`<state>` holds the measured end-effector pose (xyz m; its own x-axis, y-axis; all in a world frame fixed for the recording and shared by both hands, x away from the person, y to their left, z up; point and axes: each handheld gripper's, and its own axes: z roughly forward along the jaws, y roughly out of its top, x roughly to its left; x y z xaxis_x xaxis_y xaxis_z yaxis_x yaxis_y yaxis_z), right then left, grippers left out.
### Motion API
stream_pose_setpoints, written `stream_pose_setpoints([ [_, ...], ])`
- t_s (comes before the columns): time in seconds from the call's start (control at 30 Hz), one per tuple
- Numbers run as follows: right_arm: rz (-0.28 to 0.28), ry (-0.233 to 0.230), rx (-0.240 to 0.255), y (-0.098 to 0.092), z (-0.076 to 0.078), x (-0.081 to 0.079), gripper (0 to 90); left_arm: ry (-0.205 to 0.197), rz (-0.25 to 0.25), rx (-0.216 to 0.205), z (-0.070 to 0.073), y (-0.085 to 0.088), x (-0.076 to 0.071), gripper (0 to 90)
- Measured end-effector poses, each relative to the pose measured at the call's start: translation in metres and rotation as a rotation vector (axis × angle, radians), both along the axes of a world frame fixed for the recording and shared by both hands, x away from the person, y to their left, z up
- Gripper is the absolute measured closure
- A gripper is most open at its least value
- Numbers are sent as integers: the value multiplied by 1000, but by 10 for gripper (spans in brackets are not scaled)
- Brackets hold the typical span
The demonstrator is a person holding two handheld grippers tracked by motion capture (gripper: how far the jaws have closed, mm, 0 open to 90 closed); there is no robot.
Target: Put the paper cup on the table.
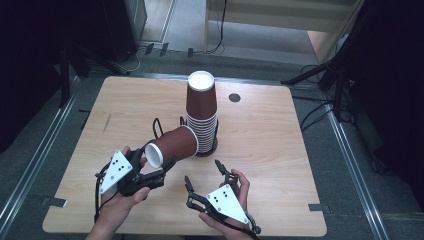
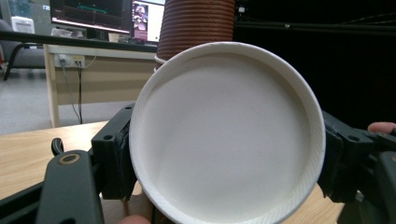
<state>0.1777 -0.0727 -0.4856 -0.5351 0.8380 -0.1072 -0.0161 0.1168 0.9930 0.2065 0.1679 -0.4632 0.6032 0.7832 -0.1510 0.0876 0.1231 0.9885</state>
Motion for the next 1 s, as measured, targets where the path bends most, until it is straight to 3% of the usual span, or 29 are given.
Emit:
stream_pose_setpoints([
  [0.13, -10, 71, 25, 1, 8, -5, 92, -2, -5, -8, 0, -1, 1, 229],
  [0.23, -54, 111, 64, 1, 14, -6, 90, -5, -18, -21, 0, -1, 1, 228],
  [0.37, -84, 197, 186, -2, 19, -4, 65, -7, -24, -33, 1, -1, 0, 229],
  [0.47, -47, 269, 276, -4, 21, -4, 23, -10, -27, -36, 1, -1, 0, 228],
  [0.73, -50, 431, 552, -6, 26, -4, 23, -17, -36, -33, -1, -5, 0, 229],
  [0.87, -55, 494, 653, -2, 29, -4, 23, -20, -50, -40, -2, -6, 0, 228],
  [1.0, -112, 545, 742, 0, 30, -6, 23, -21, -53, -40, -3, -8, -1, 228],
])
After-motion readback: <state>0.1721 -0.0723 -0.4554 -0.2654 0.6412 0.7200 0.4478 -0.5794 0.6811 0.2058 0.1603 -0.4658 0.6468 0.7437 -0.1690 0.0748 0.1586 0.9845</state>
